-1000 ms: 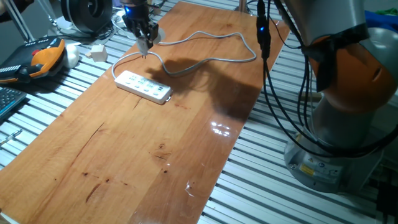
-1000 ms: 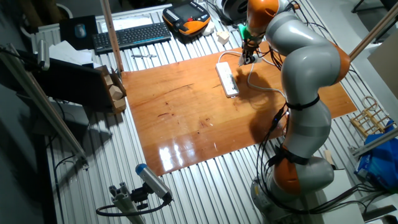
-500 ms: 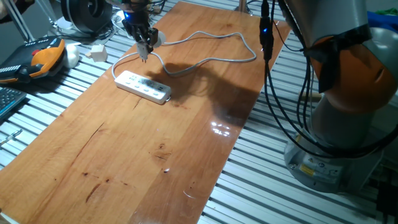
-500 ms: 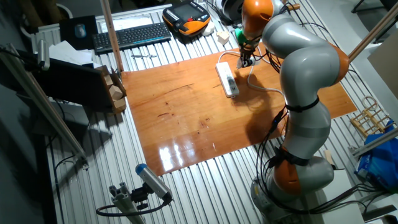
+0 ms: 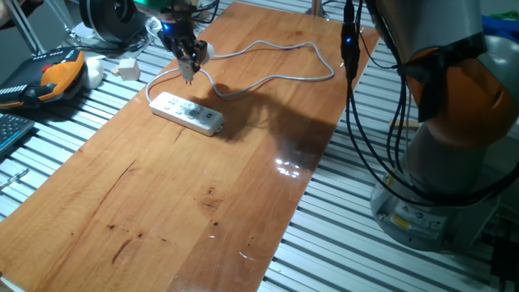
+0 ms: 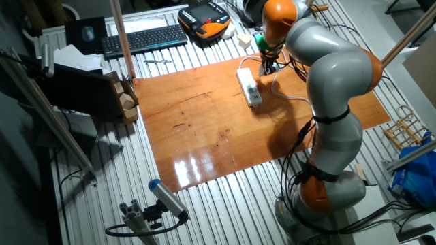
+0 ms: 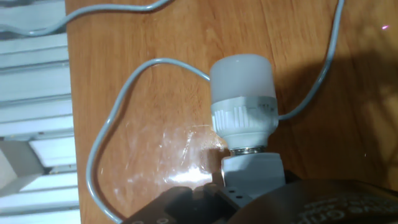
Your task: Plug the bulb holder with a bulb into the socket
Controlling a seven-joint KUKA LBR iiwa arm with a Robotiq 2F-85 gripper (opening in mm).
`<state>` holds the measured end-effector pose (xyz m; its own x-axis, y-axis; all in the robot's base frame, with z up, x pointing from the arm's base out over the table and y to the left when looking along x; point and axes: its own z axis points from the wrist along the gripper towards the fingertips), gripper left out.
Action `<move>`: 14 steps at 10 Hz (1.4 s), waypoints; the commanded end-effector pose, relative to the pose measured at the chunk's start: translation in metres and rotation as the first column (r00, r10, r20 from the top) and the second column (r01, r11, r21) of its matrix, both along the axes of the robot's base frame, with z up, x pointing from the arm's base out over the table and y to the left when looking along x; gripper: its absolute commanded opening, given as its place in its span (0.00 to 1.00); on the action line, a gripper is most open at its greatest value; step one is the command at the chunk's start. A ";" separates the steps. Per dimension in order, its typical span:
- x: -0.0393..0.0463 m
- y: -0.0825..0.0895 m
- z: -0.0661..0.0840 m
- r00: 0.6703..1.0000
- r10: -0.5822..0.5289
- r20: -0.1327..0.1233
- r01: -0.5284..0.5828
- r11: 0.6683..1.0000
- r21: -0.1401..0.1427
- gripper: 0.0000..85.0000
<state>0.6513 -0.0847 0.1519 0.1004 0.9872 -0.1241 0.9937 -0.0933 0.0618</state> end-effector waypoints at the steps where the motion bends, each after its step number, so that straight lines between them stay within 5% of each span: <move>1: -0.0008 0.001 -0.001 1.000 -0.003 0.004 0.003 1.000 -0.015 0.00; 8: -0.0018 0.018 -0.018 0.998 -0.057 0.022 0.058 0.998 -0.033 0.00; 10: -0.0016 0.016 -0.016 0.997 -0.067 0.029 0.067 0.998 0.008 0.00; 11: -0.0015 0.016 -0.016 0.996 -0.077 0.042 0.076 0.997 0.021 0.00; 14: -0.0002 0.016 -0.017 0.996 -0.040 0.077 0.041 0.999 -0.005 0.00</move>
